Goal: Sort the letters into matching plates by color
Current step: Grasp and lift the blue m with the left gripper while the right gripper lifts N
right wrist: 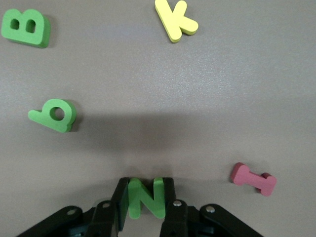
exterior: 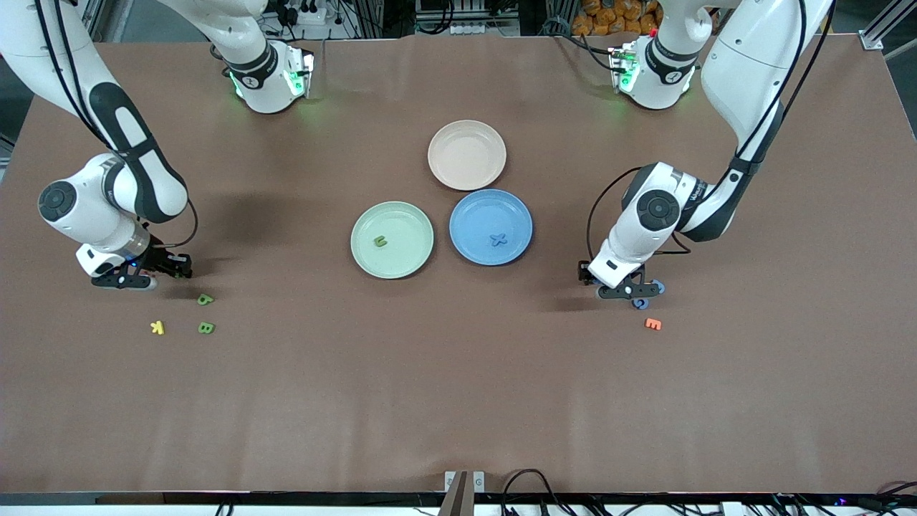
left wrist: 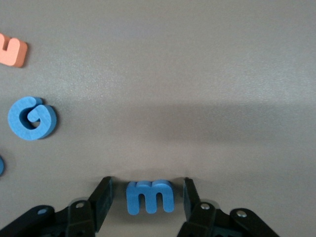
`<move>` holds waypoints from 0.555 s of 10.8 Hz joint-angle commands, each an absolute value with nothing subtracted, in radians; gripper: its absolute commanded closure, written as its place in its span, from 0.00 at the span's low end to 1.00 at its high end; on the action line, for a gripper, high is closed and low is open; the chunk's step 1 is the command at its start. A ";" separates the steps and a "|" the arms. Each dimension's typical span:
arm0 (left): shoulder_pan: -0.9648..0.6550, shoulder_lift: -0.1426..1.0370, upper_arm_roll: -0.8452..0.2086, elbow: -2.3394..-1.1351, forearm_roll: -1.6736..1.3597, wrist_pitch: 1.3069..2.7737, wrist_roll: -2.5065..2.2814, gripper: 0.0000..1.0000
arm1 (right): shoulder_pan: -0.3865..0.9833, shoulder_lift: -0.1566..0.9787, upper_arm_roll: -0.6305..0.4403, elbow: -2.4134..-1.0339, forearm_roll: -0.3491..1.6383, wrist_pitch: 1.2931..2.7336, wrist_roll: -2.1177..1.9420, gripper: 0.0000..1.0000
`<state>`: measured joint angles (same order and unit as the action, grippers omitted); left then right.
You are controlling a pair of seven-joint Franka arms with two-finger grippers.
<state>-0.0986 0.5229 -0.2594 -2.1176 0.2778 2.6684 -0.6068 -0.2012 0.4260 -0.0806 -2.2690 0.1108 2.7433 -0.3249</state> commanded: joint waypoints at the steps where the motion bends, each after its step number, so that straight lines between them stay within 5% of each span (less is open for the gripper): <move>1: -0.097 0.529 -0.264 -2.115 0.264 2.674 -0.634 0.35 | -0.209 0.422 -0.057 -2.266 0.124 2.738 -0.292 0.95; 3: -0.097 0.529 -0.264 -2.114 0.264 2.674 -0.634 0.53 | -0.163 0.411 -0.055 -2.264 0.124 2.705 -0.118 0.97; 5: -0.100 0.529 -0.264 -2.114 0.264 2.674 -0.635 0.90 | -0.114 0.396 -0.051 -2.264 0.124 2.677 -0.003 0.97; 6: -0.101 0.528 -0.264 -2.114 0.264 2.674 -0.635 1.00 | -0.095 0.394 -0.049 -2.264 0.124 2.675 0.029 0.97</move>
